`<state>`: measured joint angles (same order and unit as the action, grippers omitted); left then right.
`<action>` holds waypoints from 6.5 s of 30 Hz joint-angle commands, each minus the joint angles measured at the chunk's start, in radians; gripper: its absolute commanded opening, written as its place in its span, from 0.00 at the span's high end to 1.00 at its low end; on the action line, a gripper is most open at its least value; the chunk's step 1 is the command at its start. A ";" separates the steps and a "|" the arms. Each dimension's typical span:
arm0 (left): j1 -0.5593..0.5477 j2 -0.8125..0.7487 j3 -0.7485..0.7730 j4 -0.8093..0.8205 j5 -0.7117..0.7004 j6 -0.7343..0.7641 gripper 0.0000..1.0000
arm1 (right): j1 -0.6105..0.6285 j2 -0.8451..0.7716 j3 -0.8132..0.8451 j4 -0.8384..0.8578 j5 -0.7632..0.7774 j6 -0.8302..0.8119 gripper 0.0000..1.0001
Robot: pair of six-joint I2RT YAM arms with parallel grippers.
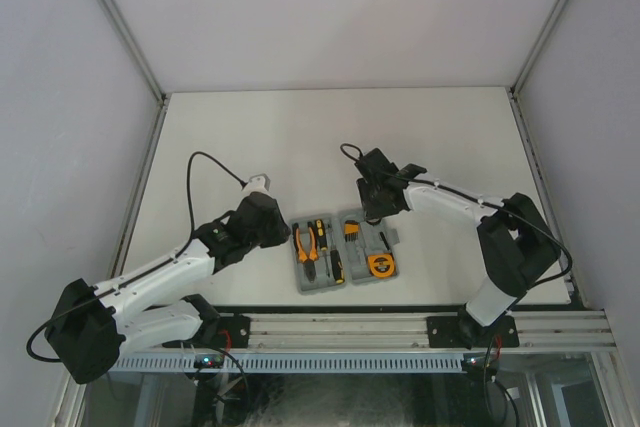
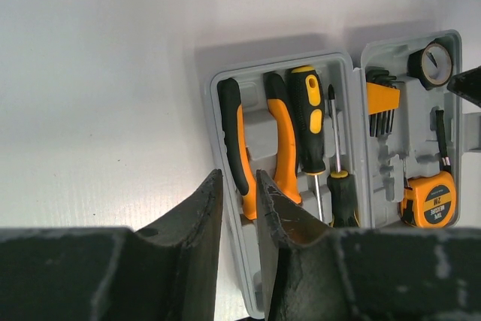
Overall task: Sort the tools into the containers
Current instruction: Adjust the engineering item in the storage box.
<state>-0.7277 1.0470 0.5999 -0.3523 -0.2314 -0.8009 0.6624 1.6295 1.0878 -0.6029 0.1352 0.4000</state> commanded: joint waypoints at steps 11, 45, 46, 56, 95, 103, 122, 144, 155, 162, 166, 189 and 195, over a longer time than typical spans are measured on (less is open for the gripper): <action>0.007 -0.004 0.015 0.026 0.005 0.016 0.73 | -0.010 0.057 0.004 0.028 -0.017 -0.010 0.64; 0.006 -0.004 0.009 0.027 0.003 0.017 0.74 | -0.009 0.041 0.050 0.003 0.023 -0.015 0.64; 0.007 -0.004 0.009 0.027 0.003 0.017 0.74 | -0.009 0.046 0.051 0.003 0.024 -0.015 0.64; 0.007 0.004 0.011 0.029 0.003 0.020 0.75 | -0.009 0.086 0.050 0.013 0.024 -0.020 0.65; 0.003 0.092 0.099 0.095 0.070 0.047 0.76 | -0.090 -0.026 0.048 0.040 -0.050 -0.020 0.75; -0.042 0.353 0.307 0.208 0.174 0.056 0.83 | -0.128 -0.014 0.014 0.099 -0.130 -0.006 0.81; -0.096 0.782 0.582 0.293 0.312 0.023 0.87 | -0.206 -0.024 -0.093 0.189 -0.290 0.011 0.84; -0.096 0.881 0.642 0.270 0.310 0.026 0.89 | -0.214 0.012 -0.093 0.204 -0.309 0.008 0.87; -0.096 0.907 0.654 0.271 0.314 0.026 0.90 | -0.213 0.021 -0.094 0.185 -0.264 -0.001 0.90; -0.096 0.907 0.647 0.270 0.313 0.026 0.90 | -0.208 0.038 -0.094 0.175 -0.258 -0.006 0.91; -0.096 0.909 0.646 0.271 0.315 0.028 0.90 | -0.202 0.053 -0.093 0.176 -0.259 -0.009 0.92; -0.096 0.910 0.637 0.275 0.320 0.028 0.92 | -0.094 0.180 -0.073 0.057 -0.122 -0.020 1.00; -0.096 0.906 0.632 0.276 0.320 0.027 0.92 | -0.044 0.215 -0.102 0.048 -0.100 0.017 1.00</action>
<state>-0.8207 1.9476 1.2026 -0.0902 0.0830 -0.7753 0.5632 1.7336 1.0672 -0.5106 0.0444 0.3962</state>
